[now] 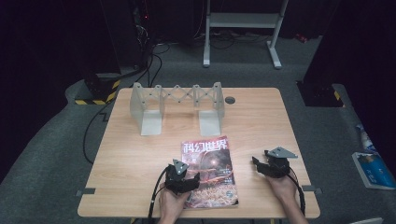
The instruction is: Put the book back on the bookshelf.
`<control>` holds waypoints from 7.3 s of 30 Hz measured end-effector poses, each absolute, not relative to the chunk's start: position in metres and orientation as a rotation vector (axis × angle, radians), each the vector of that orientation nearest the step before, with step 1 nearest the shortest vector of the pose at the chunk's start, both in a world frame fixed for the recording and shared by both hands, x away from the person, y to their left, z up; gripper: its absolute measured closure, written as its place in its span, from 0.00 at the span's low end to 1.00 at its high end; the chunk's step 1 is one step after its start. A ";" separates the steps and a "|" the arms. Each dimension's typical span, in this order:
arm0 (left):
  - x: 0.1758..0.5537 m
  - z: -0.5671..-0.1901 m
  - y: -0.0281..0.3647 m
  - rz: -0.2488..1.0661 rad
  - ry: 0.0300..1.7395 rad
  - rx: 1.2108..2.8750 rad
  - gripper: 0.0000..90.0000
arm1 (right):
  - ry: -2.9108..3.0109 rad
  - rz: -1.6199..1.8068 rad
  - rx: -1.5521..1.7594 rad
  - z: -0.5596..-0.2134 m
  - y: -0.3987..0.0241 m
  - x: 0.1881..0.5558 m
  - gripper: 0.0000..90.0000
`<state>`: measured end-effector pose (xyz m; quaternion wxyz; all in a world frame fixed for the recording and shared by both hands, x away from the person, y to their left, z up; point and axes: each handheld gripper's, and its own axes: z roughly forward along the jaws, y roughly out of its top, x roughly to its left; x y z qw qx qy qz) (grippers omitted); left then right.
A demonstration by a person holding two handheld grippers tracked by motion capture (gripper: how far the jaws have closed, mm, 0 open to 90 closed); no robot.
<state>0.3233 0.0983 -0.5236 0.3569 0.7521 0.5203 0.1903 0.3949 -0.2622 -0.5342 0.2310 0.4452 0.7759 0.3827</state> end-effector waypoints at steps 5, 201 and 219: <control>0.328 -0.522 0.106 0.458 1.348 1.932 0.27 | 2.144 1.047 1.215 -0.533 -0.261 0.395 0.42; 0.375 -0.532 0.134 0.255 1.197 1.810 0.42 | 2.622 1.271 0.900 -0.490 -0.129 0.417 0.93; 0.372 -0.532 0.132 0.303 1.188 1.834 0.58 | 2.531 1.136 0.980 -0.496 -0.136 0.416 0.68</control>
